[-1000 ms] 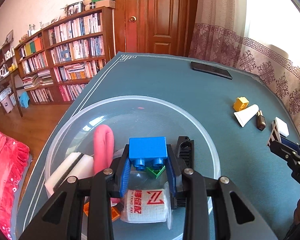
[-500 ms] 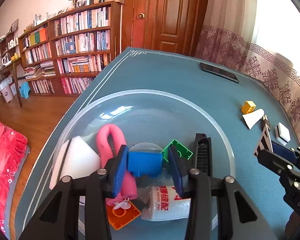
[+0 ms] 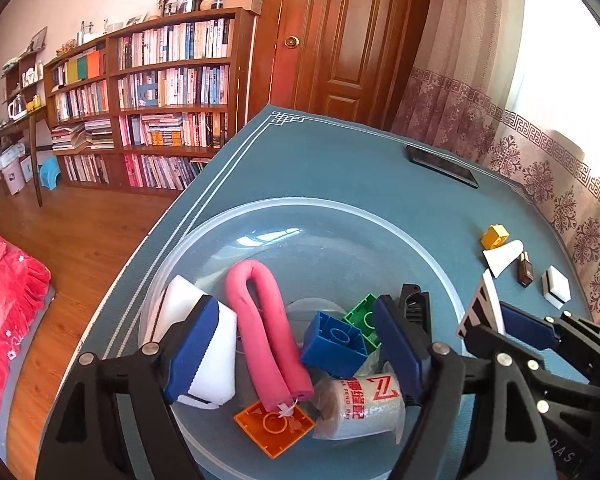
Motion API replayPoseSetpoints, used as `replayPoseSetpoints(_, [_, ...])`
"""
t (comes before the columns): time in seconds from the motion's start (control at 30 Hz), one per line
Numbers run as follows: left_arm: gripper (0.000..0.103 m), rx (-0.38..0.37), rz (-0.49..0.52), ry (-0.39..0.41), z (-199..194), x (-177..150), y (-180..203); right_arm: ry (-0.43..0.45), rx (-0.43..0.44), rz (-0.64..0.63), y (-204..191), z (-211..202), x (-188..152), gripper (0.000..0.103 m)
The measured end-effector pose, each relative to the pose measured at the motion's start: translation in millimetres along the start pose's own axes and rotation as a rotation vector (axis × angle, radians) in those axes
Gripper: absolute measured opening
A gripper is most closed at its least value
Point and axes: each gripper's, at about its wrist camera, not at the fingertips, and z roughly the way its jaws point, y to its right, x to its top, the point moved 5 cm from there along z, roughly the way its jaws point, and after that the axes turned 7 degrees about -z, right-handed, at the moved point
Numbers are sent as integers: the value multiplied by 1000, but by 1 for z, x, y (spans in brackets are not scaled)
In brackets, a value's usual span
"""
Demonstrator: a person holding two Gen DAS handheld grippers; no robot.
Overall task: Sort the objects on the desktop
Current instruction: 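Carry the blue brick and white card over the clear bowl and open both tools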
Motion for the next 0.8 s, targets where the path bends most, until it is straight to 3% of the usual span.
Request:
replayPoseSetpoints(0.43, [84,-32,-13,20,-11,8,1,-31,49,-31,-20,21,3,36])
replayPoseSetpoints(0.8, [85,-29,-20,34,-16,10,0,-28,62,-19,-16,16,0,36])
